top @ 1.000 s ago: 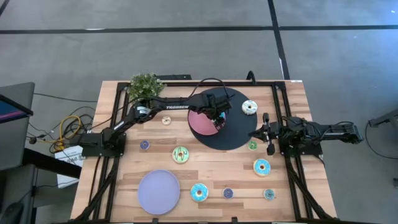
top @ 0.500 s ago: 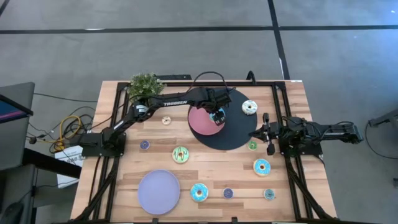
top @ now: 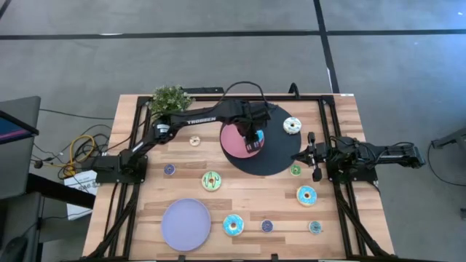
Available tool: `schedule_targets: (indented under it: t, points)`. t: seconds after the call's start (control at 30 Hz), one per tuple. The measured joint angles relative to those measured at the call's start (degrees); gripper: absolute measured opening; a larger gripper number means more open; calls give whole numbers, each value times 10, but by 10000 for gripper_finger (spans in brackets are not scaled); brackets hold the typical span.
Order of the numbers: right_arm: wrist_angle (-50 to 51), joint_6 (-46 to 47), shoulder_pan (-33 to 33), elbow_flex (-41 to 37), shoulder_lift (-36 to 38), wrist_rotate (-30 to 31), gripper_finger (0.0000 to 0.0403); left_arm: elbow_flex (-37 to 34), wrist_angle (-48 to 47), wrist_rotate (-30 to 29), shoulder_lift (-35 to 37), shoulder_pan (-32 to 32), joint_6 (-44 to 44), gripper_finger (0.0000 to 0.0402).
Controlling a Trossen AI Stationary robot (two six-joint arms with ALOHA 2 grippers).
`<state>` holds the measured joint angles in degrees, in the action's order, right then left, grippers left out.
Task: Pick & Place donuts
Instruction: Put the big blue donut on the pink plate
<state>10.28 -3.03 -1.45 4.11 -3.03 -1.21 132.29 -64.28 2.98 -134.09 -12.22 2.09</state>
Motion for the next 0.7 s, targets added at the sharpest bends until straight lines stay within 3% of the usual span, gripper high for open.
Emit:
schedule_targets:
  t: [0.1,0.33,0.7]
  points:
    - [0,0,0,0,0,0,0,0,-13,34,18,2,6,18]
    - [0,0,0,0,0,0,0,0,-9,34,90,6,27,2]
    - [0,0,0,0,0,0,0,0,-64,-55,133,84,81,0]
